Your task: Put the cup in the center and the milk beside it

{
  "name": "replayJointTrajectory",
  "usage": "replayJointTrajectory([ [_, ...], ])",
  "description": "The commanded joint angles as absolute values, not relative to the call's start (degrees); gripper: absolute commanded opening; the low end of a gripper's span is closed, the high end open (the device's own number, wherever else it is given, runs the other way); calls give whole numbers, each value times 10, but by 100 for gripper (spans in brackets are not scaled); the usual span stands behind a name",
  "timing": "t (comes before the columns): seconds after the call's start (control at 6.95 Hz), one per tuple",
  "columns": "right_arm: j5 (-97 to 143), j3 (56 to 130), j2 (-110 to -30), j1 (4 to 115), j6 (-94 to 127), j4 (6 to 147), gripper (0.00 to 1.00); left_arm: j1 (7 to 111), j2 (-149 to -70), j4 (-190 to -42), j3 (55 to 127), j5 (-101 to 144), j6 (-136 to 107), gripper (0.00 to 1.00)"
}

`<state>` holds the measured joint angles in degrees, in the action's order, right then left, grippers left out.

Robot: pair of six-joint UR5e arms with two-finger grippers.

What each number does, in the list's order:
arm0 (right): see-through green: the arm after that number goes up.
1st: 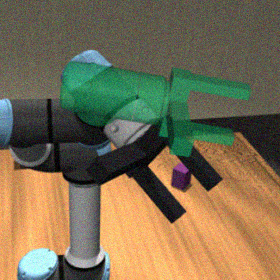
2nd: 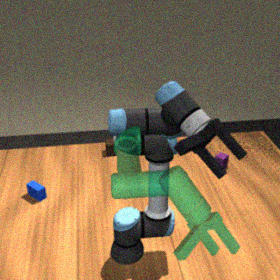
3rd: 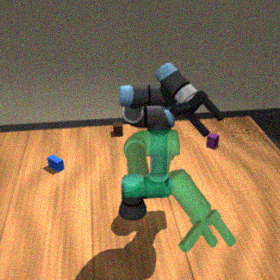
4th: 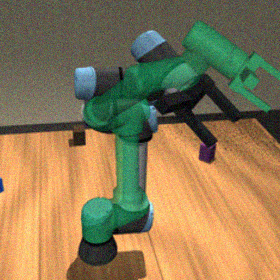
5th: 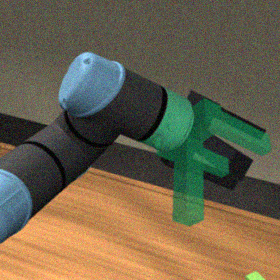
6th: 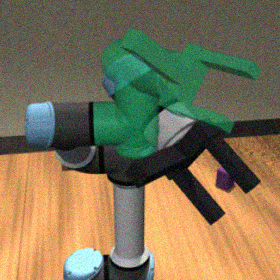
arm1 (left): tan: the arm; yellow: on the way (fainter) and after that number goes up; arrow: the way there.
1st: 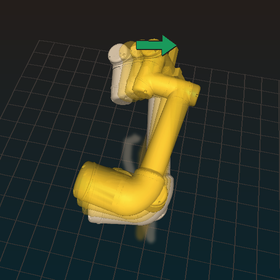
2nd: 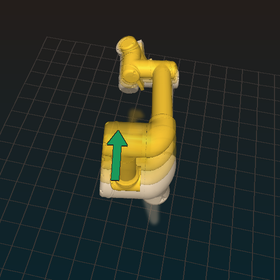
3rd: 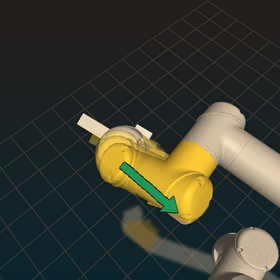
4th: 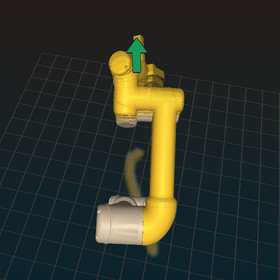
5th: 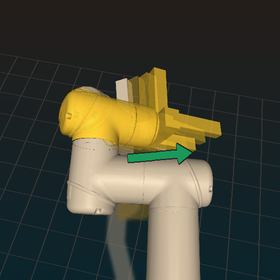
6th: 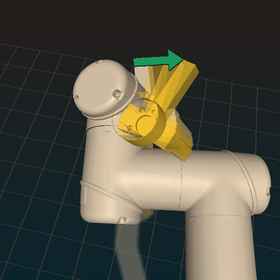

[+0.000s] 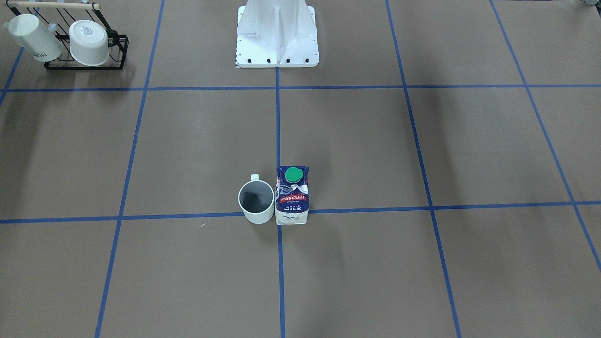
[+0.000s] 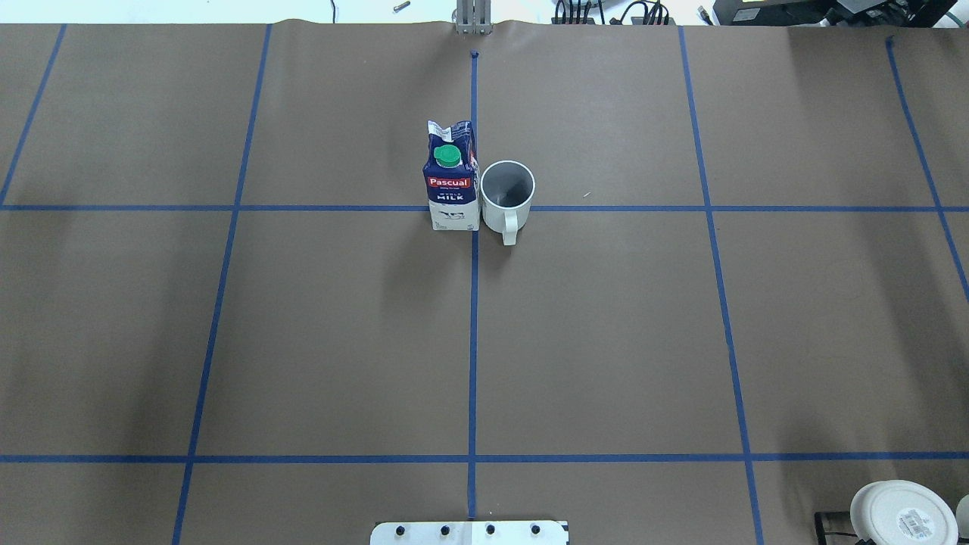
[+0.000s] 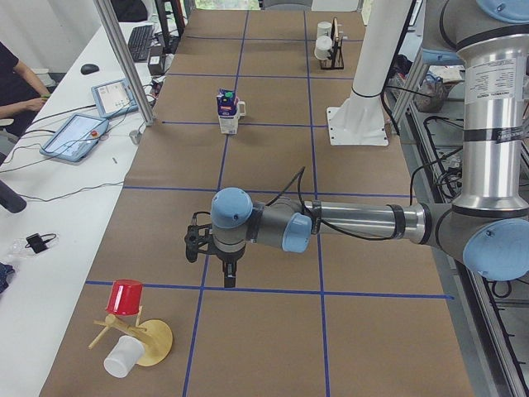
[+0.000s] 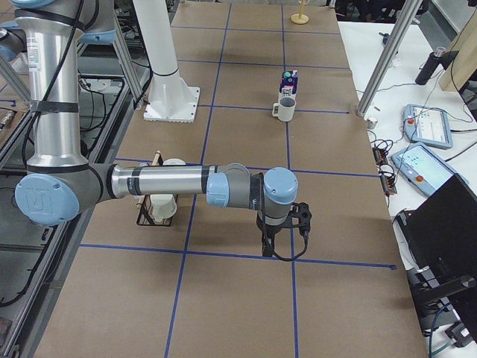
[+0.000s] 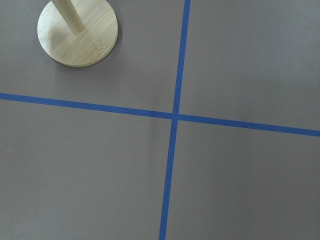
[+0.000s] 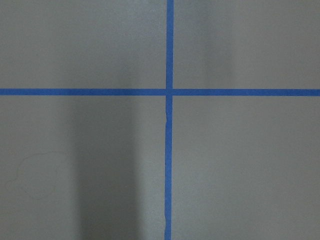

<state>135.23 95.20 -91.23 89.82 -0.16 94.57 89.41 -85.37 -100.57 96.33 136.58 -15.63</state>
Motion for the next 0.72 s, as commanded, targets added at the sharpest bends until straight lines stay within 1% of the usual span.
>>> replayJointTrajectory([
  [0.0,1353,954,-913,898,-2,946,100,894,-854,-1005,963,1366,-156,99],
  [0.58,1353,955,-911,898,-2,945,100,893,-853,-1005,960,1367,-156,99],
])
